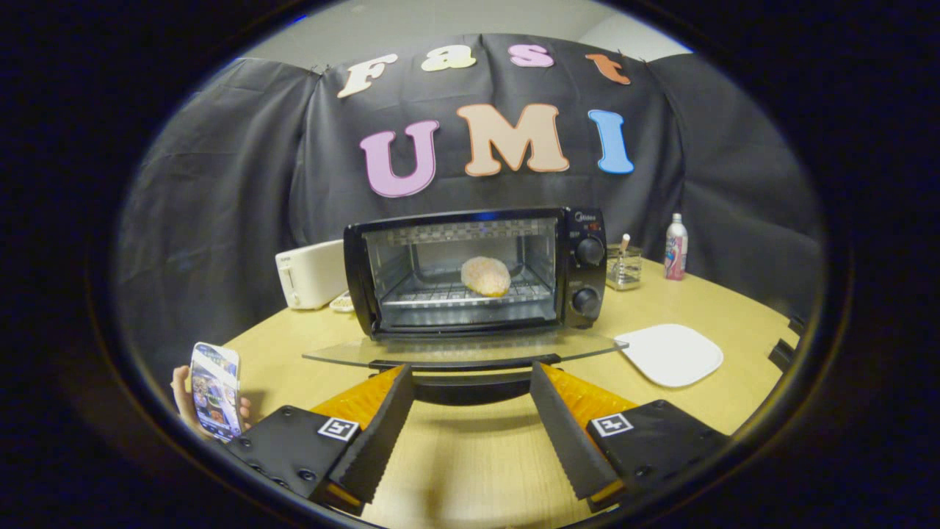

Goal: Open the toaster oven, put the food inside, and close the toaster oven door.

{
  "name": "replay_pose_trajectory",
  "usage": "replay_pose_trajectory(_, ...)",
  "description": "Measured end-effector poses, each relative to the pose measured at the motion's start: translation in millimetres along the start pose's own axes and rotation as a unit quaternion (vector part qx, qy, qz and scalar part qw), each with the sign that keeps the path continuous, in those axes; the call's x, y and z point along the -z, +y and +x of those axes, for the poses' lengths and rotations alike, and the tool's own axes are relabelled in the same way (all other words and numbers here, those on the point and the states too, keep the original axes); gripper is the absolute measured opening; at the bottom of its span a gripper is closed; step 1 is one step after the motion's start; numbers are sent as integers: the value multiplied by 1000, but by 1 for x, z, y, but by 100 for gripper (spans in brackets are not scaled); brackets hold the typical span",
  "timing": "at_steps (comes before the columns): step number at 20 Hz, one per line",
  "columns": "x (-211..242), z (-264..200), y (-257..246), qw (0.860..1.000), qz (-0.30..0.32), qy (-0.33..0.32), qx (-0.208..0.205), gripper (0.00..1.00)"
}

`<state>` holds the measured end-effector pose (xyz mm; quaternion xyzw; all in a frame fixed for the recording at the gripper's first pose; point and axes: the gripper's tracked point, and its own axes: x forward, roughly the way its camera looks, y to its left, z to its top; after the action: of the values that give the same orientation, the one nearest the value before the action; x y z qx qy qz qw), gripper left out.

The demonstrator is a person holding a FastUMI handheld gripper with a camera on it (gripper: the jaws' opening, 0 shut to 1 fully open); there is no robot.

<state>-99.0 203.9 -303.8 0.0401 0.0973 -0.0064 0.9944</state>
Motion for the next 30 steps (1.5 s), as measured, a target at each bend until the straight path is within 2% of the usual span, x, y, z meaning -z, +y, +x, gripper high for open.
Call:
replay_pose_trajectory(7,-50,15,3,998,1,-56,-2,99)
replay_pose_trajectory(18,-118,75,10,996,4,-84,-12,99)
replay_pose_trajectory(23,-134,114,16,996,12,-89,-22,99)
replay_pose_trajectory(24,-137,121,14,996,18,-86,-14,99)
replay_pose_trajectory(30,-137,117,12,996,19,-81,-22,99)
